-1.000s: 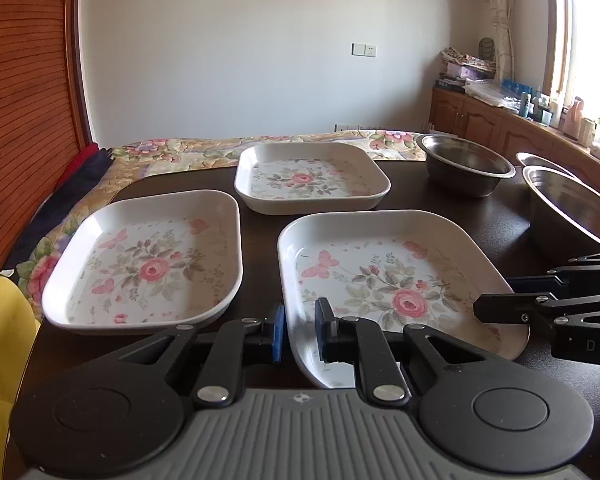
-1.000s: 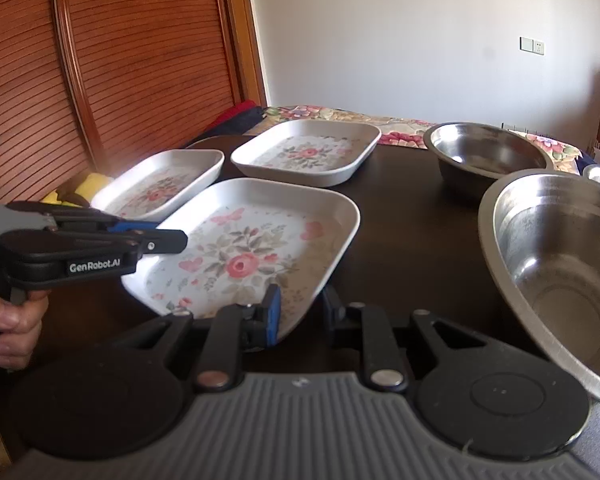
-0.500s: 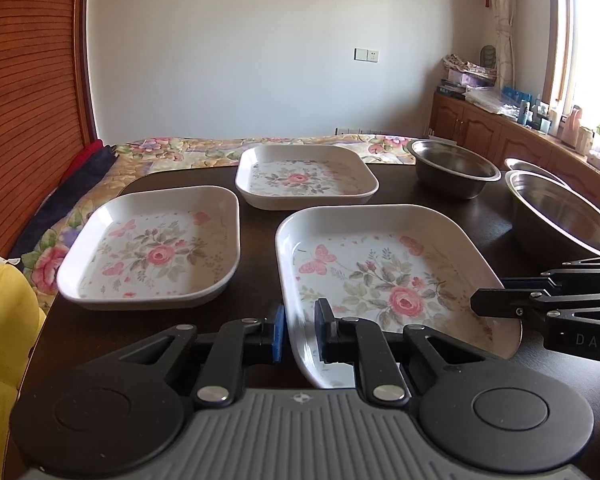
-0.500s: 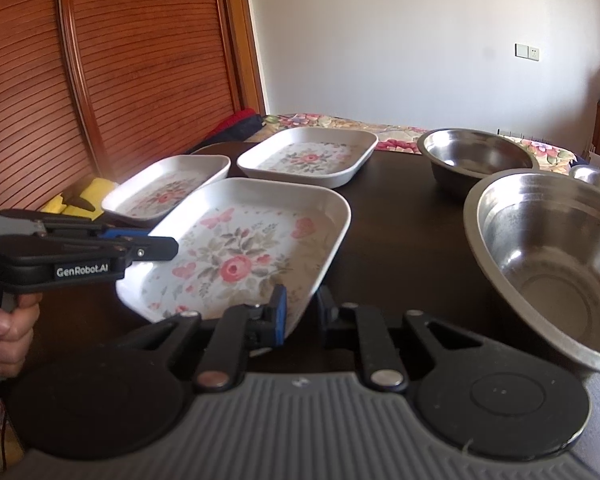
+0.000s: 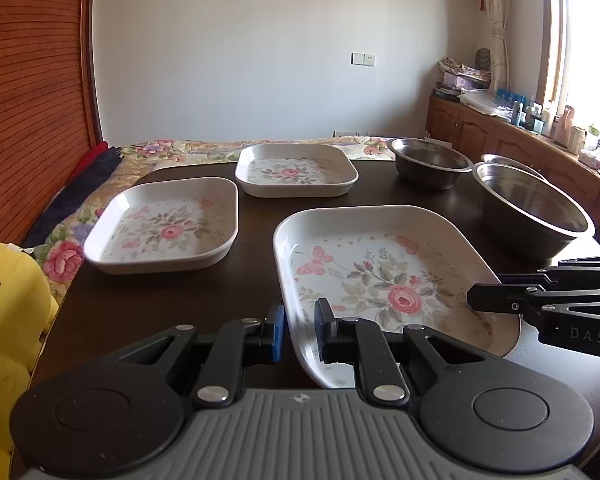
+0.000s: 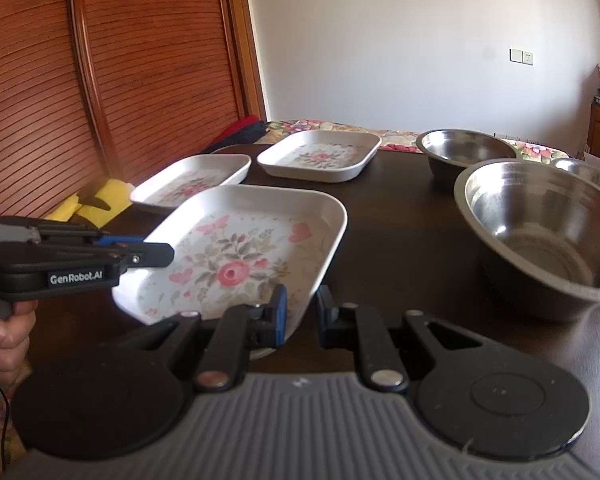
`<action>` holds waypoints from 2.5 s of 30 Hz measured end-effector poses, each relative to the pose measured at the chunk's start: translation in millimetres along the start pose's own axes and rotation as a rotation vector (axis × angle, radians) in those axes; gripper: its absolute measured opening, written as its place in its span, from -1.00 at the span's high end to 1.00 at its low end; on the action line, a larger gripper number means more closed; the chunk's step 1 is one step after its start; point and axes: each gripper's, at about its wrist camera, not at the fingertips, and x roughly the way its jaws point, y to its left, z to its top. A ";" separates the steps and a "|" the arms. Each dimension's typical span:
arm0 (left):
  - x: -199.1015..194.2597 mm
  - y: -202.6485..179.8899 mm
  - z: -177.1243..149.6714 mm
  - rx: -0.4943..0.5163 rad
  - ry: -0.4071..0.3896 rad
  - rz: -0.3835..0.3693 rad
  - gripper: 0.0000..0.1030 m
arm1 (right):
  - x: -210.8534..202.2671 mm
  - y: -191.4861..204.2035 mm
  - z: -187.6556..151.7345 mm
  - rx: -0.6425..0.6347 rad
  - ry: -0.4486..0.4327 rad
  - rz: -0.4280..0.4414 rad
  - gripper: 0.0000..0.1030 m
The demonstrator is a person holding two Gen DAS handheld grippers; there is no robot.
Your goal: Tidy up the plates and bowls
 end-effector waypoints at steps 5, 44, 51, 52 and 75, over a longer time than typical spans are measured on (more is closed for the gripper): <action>-13.9 -0.8 -8.0 0.002 -0.003 0.010 0.68 | -1.9 1.8 -4.4 -0.010 -0.006 0.002 0.66; -27.4 7.4 -31.6 -0.020 0.013 0.047 0.20 | -16.8 -3.2 -9.3 -0.002 -0.003 0.030 0.43; -26.8 23.3 -12.0 -0.045 -0.028 0.057 0.05 | -21.2 -11.3 16.3 -0.041 -0.046 0.013 0.39; -26.1 25.5 -8.9 -0.047 -0.030 0.057 0.05 | -20.6 -11.6 20.2 -0.046 -0.051 0.013 0.39; 25.3 97.9 39.3 -0.073 -0.038 0.097 -0.05 | 62.5 18.1 92.2 -0.146 -0.019 0.095 0.38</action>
